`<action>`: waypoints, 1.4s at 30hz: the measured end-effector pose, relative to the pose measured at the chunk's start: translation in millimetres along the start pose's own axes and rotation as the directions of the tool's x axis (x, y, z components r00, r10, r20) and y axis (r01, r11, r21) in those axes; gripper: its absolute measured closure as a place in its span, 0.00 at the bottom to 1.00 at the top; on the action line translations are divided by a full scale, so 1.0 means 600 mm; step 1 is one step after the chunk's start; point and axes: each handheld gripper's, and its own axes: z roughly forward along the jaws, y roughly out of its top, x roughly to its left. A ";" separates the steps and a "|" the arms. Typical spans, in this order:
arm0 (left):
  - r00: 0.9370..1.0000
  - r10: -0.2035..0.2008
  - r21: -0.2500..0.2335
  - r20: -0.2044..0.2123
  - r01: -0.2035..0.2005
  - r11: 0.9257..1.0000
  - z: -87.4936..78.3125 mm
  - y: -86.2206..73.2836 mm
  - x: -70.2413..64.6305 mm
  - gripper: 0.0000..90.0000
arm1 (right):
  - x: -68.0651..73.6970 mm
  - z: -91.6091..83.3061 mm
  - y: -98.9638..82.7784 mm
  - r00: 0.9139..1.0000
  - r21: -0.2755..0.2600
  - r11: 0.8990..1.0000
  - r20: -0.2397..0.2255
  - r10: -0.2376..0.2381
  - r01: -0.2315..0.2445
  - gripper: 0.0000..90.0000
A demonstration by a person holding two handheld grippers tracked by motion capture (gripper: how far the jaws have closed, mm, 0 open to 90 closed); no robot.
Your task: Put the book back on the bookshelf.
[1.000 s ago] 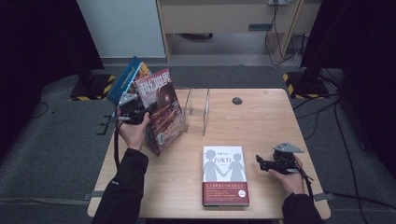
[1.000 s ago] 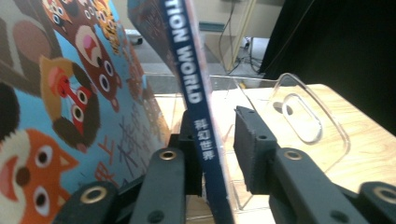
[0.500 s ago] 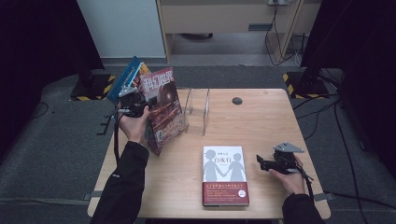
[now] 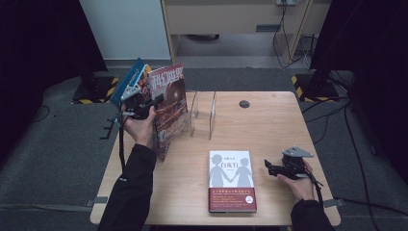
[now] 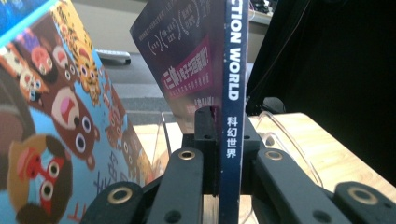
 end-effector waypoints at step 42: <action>0.999 -0.021 -0.032 -0.026 0.020 0.999 0.035 -0.059 0.020 0.91 | -0.008 -0.002 -0.003 1.000 -0.002 1.000 0.006 -0.011 0.011 0.16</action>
